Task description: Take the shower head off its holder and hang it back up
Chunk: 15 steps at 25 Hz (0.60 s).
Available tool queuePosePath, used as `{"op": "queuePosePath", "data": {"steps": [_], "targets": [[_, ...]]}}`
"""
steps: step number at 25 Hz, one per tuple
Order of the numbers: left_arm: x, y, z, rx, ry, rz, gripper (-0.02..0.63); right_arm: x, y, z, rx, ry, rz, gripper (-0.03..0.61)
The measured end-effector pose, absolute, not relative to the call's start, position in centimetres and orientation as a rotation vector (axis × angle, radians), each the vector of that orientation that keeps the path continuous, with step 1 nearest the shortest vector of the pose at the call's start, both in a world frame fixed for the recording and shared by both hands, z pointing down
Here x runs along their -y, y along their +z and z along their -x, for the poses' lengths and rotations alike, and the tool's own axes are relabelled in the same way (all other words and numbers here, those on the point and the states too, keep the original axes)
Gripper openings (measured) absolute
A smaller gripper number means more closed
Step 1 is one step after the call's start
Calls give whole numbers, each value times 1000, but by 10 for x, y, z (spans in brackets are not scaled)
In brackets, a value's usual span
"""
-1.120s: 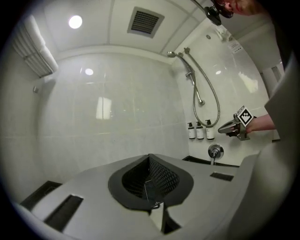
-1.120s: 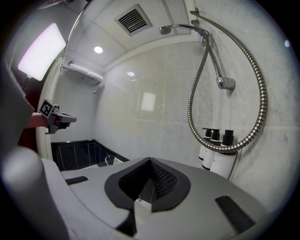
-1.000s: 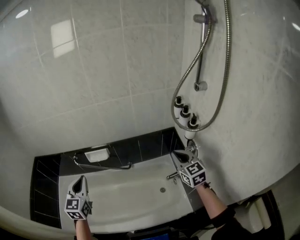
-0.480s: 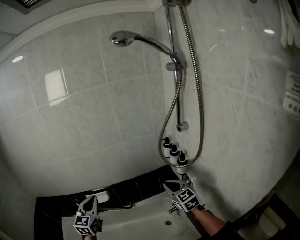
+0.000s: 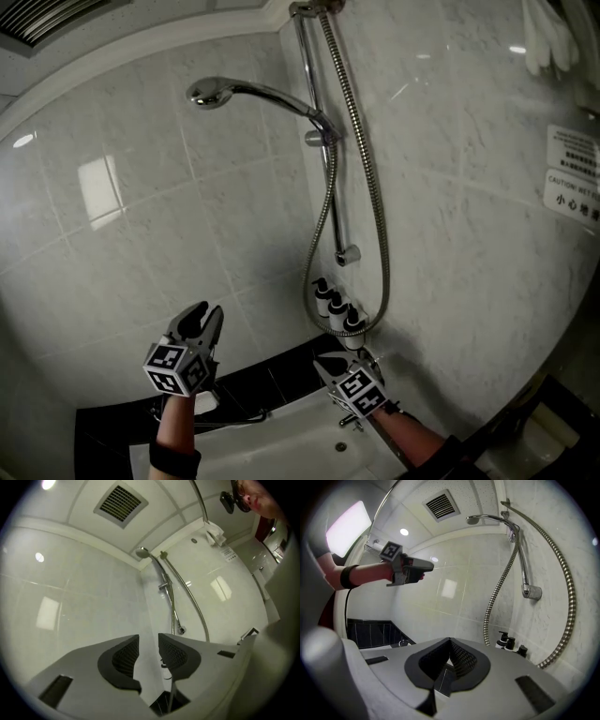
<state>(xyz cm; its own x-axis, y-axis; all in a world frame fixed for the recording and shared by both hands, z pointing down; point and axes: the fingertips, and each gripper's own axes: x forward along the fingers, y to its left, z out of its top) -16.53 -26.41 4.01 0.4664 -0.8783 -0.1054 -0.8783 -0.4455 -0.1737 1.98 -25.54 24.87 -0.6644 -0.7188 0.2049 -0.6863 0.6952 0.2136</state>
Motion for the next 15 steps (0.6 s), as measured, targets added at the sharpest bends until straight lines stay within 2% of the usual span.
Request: {"op": "queuePosePath", "data": {"steps": [2, 9, 15], "targets": [[279, 12, 140, -1460, 43, 2564, 171, 256, 247, -20, 2625, -177, -1113, 15], [321, -78, 72, -1333, 125, 2601, 282, 264, 209, -17, 2653, -194, -1095, 15], [341, -142, 24, -1263, 121, 2562, 287, 306, 149, -43, 2712, -163, -1183, 15]]}}
